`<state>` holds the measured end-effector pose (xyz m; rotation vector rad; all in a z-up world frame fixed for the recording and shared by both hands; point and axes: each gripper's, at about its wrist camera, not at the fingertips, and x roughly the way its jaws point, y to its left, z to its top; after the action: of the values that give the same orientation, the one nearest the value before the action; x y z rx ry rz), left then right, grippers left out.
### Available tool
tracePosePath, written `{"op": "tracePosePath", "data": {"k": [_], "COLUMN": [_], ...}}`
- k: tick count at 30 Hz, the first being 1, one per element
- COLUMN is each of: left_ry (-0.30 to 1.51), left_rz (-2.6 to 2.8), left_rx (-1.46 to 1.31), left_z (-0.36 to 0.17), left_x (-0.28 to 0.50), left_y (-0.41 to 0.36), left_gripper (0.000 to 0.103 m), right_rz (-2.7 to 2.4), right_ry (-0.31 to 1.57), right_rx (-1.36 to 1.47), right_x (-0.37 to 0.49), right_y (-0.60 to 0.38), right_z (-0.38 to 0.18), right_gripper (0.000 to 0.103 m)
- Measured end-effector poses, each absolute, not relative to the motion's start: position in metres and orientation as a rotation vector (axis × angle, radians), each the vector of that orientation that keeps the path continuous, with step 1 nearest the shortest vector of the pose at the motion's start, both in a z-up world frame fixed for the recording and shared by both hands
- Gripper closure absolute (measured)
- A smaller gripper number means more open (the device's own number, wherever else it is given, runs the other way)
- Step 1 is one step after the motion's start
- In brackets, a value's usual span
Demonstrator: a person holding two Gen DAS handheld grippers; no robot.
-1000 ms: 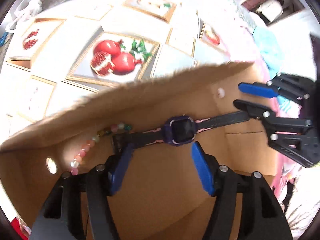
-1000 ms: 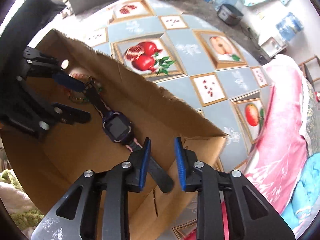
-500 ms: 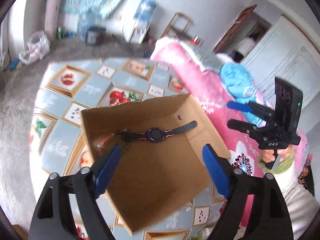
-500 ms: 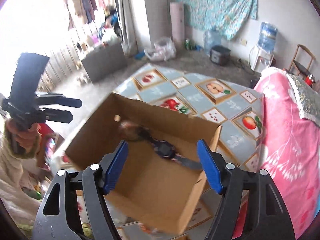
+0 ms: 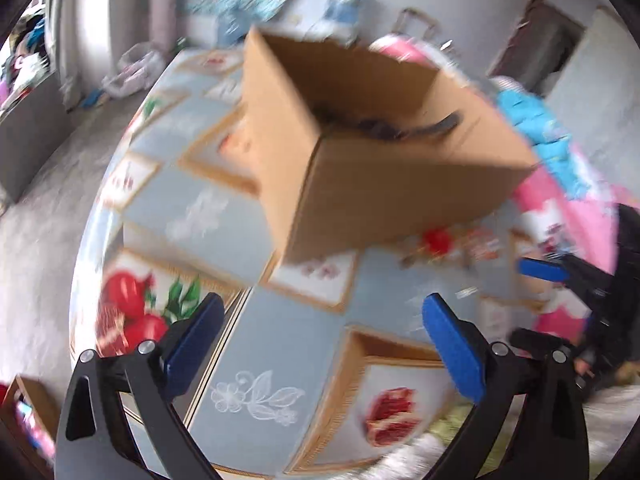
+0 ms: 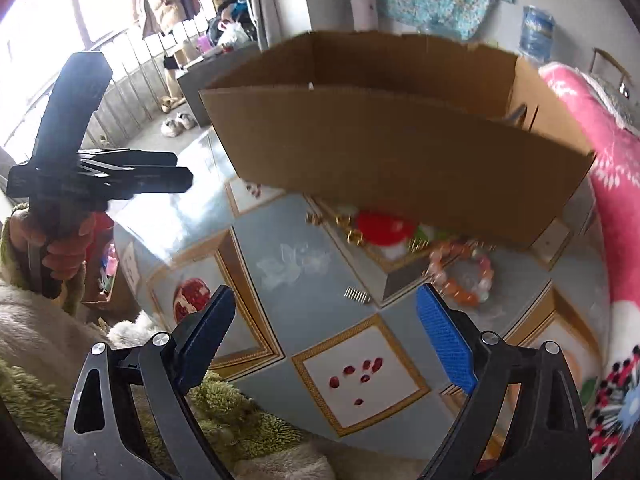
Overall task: Organize jewelry
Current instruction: 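Open both tools to release the watch in the box and withdraw, then move the right tool toward the orange-and-pink bead bracelet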
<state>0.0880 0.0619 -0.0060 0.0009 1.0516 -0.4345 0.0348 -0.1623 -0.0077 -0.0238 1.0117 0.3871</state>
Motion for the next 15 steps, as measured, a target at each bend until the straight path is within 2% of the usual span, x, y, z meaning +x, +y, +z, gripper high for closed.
{"op": "tracePosePath", "data": {"k": [3,8,12,15], "left_ry": [1.085,1.034,1.001,0.984], "left_rz": [-0.354,-0.277,-0.271,-0.272], "left_rx": [0.022,0.172,0.168,0.167], "left_z": [-0.037,-0.042,-0.042,-0.043], "left_x": [0.094,0.092,0.088,0.085], "left_y": [0.059,0.041,0.042,0.045], "left_gripper": [0.006,0.006,0.005,0.005], "right_rz": [0.332,0.283,0.223,0.214], "right_ry": [1.055,1.038,1.031,1.047], "right_rx": [-0.008,-0.052,-0.128,-0.116], "right_x": [0.039,0.043,0.037,0.037], "right_y": [-0.151,-0.134,-0.124,-0.125], "right_z": [-0.028,-0.031,-0.034,-0.044], "right_gripper": [0.02,0.019,0.019,0.011]}}
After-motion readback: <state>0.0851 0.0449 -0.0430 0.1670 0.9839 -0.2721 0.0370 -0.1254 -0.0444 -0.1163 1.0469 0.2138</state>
